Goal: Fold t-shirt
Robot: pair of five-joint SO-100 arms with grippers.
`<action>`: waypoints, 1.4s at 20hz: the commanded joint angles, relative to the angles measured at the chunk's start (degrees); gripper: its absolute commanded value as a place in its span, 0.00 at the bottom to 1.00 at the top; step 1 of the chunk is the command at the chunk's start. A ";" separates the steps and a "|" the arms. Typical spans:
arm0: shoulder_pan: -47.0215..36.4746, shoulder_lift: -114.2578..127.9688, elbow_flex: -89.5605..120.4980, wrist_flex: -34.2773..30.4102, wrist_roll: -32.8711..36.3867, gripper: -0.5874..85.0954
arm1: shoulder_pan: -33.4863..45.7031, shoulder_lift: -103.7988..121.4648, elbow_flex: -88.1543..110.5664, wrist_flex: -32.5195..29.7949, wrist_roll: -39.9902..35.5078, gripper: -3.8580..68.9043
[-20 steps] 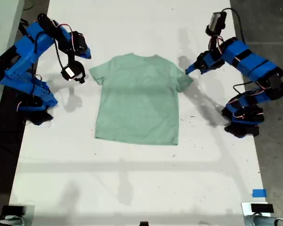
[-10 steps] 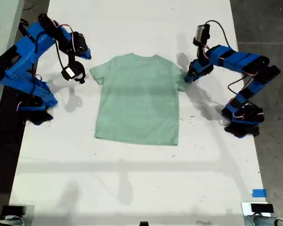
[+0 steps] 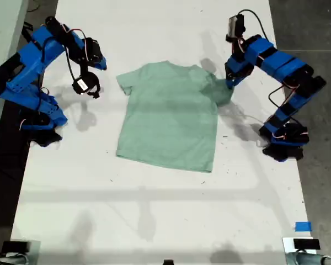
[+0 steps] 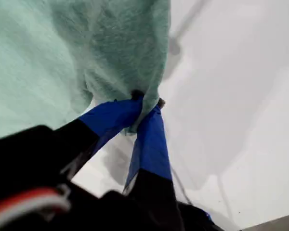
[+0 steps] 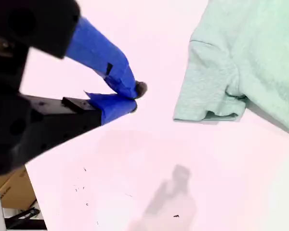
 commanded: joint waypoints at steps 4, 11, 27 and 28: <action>-0.53 0.00 0.00 -1.58 0.53 0.02 | -12.83 -5.27 -26.81 5.45 10.46 0.04; -0.26 -0.26 0.53 -1.85 0.53 0.02 | -24.26 -27.51 -54.67 1.05 20.04 0.04; -0.18 -1.14 1.85 -4.04 0.53 0.08 | -18.72 -14.85 -51.15 10.37 17.93 0.33; -0.26 -1.58 1.76 -4.66 0.62 0.12 | -17.75 -10.55 -47.29 10.81 17.31 0.32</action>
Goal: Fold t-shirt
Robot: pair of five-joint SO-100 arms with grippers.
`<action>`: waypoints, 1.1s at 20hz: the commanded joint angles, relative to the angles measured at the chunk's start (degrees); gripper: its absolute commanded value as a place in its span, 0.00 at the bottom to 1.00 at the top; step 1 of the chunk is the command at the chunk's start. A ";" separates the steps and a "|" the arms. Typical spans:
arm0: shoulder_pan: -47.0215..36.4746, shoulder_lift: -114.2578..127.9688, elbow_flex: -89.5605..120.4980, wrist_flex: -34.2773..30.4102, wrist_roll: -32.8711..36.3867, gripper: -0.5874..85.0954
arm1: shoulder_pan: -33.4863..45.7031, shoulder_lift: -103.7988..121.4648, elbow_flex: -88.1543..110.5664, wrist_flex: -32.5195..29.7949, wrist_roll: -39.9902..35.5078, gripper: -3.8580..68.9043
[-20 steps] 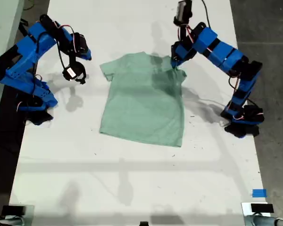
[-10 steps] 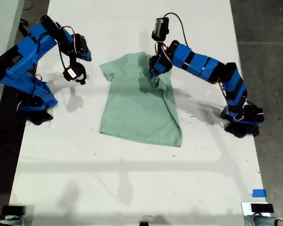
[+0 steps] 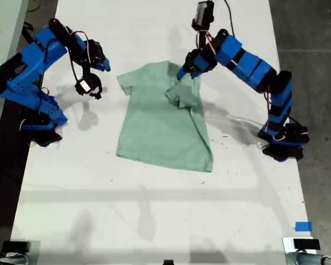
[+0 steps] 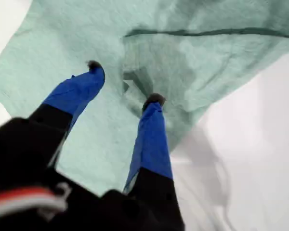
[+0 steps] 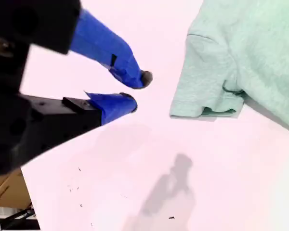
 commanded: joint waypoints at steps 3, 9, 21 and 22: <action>0.09 -3.08 -1.32 -5.10 2.64 0.20 | 3.34 22.85 15.12 1.67 -1.67 0.29; -4.22 -20.39 -9.32 -8.44 6.77 0.27 | 1.23 37.53 34.72 -2.81 1.67 0.26; -9.49 -58.97 -39.55 -0.79 5.63 0.19 | 0.26 47.55 44.91 -4.66 2.72 0.23; -9.67 -59.85 -40.52 -0.18 5.45 0.11 | 0.53 47.99 45.44 -4.83 2.55 0.22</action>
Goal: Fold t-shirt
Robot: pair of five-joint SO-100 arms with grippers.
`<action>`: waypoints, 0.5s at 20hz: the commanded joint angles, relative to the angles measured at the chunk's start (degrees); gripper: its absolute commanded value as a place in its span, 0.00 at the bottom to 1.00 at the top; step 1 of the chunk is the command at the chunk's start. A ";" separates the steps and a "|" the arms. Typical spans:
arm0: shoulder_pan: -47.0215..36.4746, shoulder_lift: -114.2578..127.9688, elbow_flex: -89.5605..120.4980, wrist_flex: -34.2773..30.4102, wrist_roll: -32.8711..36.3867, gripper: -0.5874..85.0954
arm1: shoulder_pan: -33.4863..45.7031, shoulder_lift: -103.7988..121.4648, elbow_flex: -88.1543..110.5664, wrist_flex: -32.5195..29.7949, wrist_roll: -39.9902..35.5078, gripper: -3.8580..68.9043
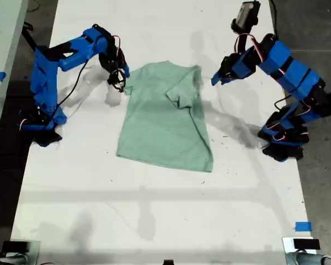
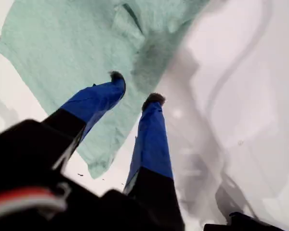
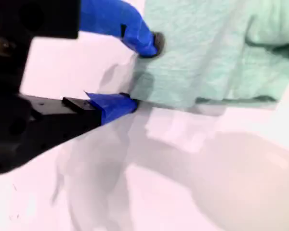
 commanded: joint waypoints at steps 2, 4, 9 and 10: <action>-1.14 -2.72 -6.50 4.22 -0.26 0.03 | 0.53 3.78 0.62 -2.11 -0.18 0.22; -1.05 -3.25 -7.29 4.92 0.35 0.01 | 0.88 3.87 1.05 -2.46 -0.35 0.22; -4.22 2.99 -12.83 9.23 2.29 0.01 | 1.05 4.22 1.76 -2.64 -0.44 0.21; -5.98 4.48 -15.47 10.90 2.72 0.01 | 1.05 4.48 2.02 -2.64 -0.35 0.21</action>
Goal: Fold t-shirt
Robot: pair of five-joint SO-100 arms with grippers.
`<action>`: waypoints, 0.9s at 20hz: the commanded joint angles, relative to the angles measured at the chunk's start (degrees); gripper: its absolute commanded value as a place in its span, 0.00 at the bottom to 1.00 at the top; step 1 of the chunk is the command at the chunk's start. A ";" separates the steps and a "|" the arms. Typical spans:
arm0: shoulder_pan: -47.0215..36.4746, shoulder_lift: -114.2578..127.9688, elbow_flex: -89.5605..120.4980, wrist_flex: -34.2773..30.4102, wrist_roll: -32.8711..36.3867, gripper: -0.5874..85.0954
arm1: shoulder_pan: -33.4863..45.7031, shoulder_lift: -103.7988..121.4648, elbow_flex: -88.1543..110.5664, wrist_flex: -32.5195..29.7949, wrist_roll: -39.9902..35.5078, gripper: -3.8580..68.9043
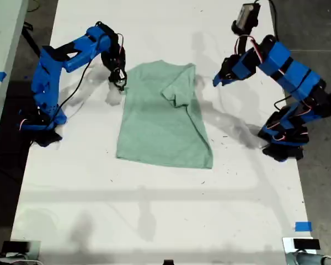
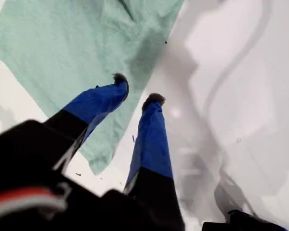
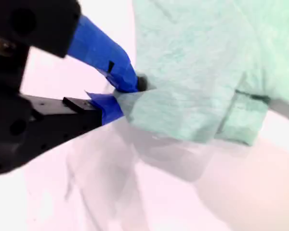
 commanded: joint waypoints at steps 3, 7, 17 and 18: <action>-7.65 12.30 -9.23 5.63 2.72 0.01 | 0.62 5.63 0.79 -1.85 0.18 0.20; 1.85 16.61 -8.79 5.19 0.70 0.01 | 0.79 7.29 2.81 -2.02 0.79 0.20; 21.80 12.30 -9.93 -17.40 -11.16 0.01 | -1.58 8.17 7.12 -3.34 3.08 0.19; 21.80 10.63 -10.02 -19.69 -12.22 0.01 | -2.29 8.35 7.82 -3.60 3.60 0.19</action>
